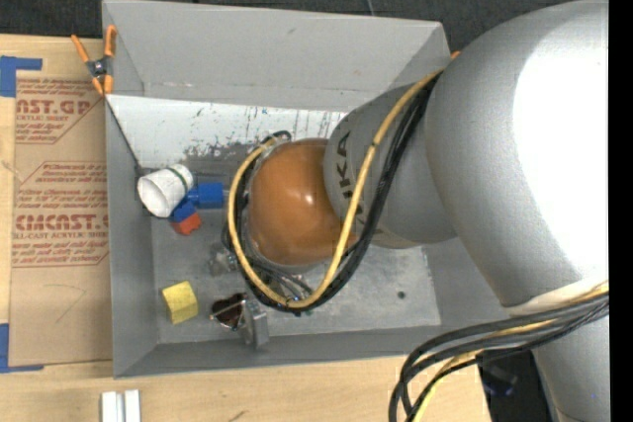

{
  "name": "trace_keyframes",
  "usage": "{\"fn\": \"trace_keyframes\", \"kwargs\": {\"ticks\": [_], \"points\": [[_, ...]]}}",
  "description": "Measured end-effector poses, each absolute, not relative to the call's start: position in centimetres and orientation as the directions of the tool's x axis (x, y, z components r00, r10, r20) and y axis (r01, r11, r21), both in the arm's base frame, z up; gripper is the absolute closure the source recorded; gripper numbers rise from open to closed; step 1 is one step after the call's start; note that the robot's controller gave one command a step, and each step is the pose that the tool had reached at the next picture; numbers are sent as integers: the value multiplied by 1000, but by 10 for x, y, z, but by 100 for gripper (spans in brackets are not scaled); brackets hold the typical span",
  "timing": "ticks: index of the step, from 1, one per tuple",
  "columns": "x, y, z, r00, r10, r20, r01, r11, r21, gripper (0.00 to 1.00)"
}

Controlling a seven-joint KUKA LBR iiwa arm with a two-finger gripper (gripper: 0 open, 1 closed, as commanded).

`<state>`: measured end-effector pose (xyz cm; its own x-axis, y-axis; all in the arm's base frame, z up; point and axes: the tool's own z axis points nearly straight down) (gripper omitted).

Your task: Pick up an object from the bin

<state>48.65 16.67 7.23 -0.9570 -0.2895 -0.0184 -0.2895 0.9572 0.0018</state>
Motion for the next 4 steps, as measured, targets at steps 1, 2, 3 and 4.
{"fn": "trace_keyframes", "kwargs": {"ticks": [1,2,3,4], "points": [[502,171,70,-935,-355,-13,-355,935,4,100],[502,171,70,-935,-355,-13,-355,935,5,100],[493,169,199,-924,-383,-15,-383,924,5,100],[493,170,199,-923,-383,-15,-384,924,5,100]]}}
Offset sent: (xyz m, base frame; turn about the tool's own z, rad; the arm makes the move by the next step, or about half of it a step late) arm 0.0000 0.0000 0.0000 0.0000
